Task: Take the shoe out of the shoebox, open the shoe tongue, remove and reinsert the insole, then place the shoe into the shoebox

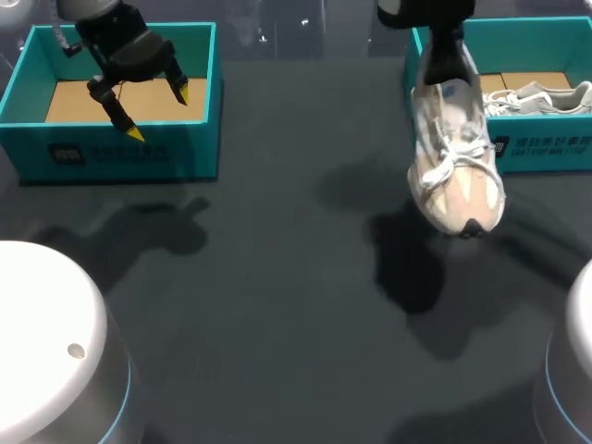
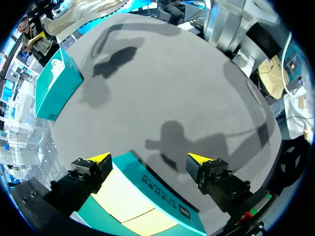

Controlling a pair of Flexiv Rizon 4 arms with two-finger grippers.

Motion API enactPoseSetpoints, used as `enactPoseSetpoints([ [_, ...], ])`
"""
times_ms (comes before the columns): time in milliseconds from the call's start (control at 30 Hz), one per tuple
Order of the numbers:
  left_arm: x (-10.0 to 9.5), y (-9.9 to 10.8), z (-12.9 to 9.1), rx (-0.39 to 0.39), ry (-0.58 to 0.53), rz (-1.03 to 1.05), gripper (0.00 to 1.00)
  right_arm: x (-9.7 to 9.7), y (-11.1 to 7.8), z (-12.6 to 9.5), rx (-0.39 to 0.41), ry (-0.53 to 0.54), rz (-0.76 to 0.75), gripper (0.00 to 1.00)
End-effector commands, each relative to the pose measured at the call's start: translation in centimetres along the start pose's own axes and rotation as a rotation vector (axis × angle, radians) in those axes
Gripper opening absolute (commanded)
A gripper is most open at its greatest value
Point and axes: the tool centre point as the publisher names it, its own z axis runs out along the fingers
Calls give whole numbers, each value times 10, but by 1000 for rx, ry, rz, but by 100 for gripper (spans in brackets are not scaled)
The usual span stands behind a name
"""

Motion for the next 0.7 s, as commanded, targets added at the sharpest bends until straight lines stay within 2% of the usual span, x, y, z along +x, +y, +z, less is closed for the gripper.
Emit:
enactPoseSetpoints([
  [33,0,0,0,-1,2,1,100,-17,-68,2,-45,-7,-20,0],
  [100,0,0,0,-1,2,1,100,-29,-89,8,-35,-15,-15,0],
  [667,0,0,0,-1,2,1,100,-29,-89,8,-35,-15,-15,0],
  [700,0,0,0,-1,2,1,100,-37,-95,11,-36,-13,-12,0],
])
